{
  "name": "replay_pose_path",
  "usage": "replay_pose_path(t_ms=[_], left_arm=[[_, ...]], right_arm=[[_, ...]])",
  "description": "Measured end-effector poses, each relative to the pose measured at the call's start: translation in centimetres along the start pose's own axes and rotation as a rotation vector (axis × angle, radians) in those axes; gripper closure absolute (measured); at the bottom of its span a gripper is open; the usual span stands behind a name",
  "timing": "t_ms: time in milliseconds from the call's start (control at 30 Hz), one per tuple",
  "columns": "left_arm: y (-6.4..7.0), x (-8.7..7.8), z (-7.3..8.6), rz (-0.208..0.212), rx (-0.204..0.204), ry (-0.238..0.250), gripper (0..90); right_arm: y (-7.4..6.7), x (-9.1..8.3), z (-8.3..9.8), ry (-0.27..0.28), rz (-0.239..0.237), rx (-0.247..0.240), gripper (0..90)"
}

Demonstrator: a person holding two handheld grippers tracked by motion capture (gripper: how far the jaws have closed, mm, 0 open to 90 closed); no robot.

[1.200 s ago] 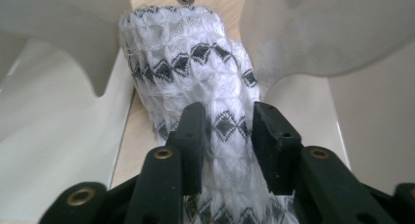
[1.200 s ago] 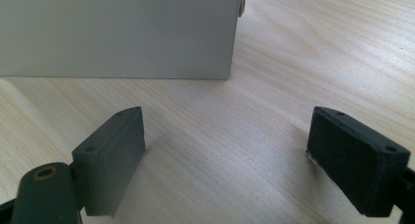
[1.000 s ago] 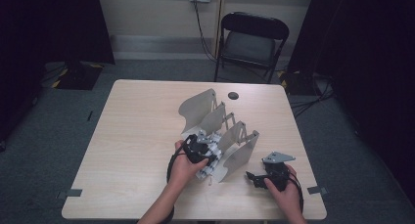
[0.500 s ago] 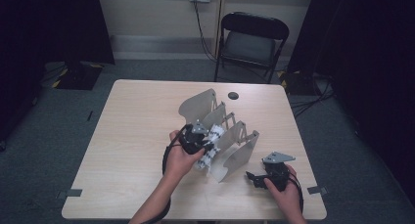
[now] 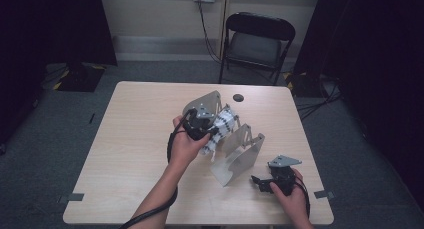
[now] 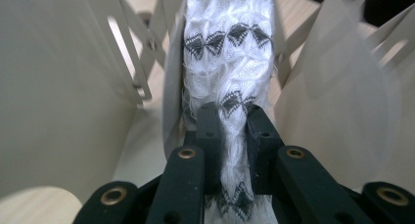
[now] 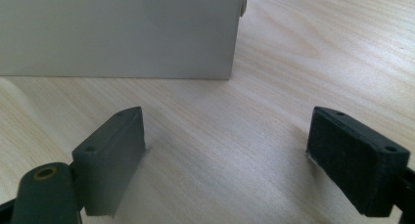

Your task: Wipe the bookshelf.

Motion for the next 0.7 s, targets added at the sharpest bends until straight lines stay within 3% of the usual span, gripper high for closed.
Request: replay_pose_path(t_ms=[300, 700], left_arm=[[-0.5, 2.3, 3.9, -0.001, -0.048, -0.052, 79.8], [-0.6, 3.9, 7.4, 0.023, -0.120, -0.084, 79.8]], right_arm=[[-0.1, 0.0, 0.0, 0.000, -0.001, -0.001, 13.6], [-0.1, -0.1, 0.0, -0.001, -0.003, -0.001, 13.6]])
Point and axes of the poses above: each handheld gripper's, and its own axes: x roughly forward along the jaws, z roughly out of its underside, y roughly to its right, the point moved 10 cm from there along x, roughly forward along the jaws, and after that the axes turned 10 degrees about z, right-handed, at the moved point
